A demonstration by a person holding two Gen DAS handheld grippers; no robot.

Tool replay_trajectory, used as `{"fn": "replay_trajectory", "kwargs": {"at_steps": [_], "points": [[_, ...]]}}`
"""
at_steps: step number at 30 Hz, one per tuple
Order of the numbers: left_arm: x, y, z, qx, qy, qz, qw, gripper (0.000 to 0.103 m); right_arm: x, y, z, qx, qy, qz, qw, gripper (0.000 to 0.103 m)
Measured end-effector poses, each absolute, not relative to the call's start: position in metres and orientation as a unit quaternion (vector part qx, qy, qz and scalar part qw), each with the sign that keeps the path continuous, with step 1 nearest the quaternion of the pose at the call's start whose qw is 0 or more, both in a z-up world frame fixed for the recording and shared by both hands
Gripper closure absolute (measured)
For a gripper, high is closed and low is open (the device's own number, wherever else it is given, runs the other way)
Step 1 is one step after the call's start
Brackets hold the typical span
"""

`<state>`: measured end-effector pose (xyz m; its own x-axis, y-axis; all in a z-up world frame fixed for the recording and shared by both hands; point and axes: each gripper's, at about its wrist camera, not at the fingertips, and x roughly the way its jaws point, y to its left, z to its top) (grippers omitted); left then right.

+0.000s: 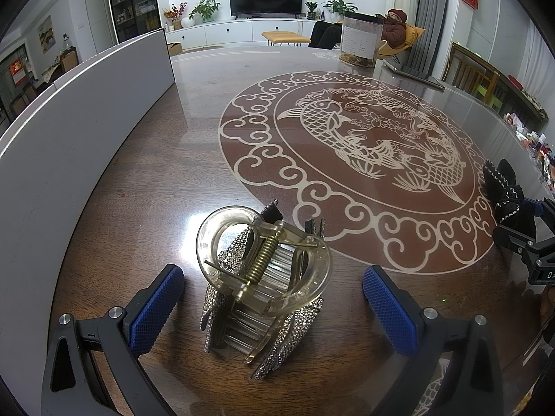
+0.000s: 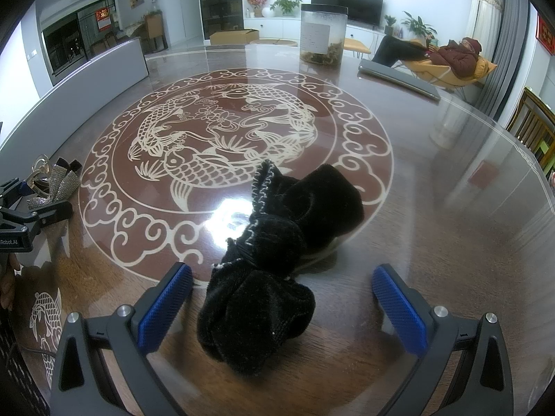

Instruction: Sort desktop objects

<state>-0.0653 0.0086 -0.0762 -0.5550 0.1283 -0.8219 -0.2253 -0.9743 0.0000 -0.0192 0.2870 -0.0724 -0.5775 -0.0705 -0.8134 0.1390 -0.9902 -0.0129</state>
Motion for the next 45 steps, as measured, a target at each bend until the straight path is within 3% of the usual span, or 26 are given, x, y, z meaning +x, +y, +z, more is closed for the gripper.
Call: {"fn": "replay_trajectory", "kwargs": {"at_steps": [35,45], "points": [[-0.064,0.008,-0.076,-0.462,0.053,0.879,0.103,0.0,-0.019,0.287,-0.072,0.456,0.038,-0.887,0.059,0.0],[-0.074,0.01,-0.072,-0.507,0.093,0.844,0.15,0.0,-0.018,0.287,-0.069,0.476,0.036,-0.875,0.077,0.0]]}}
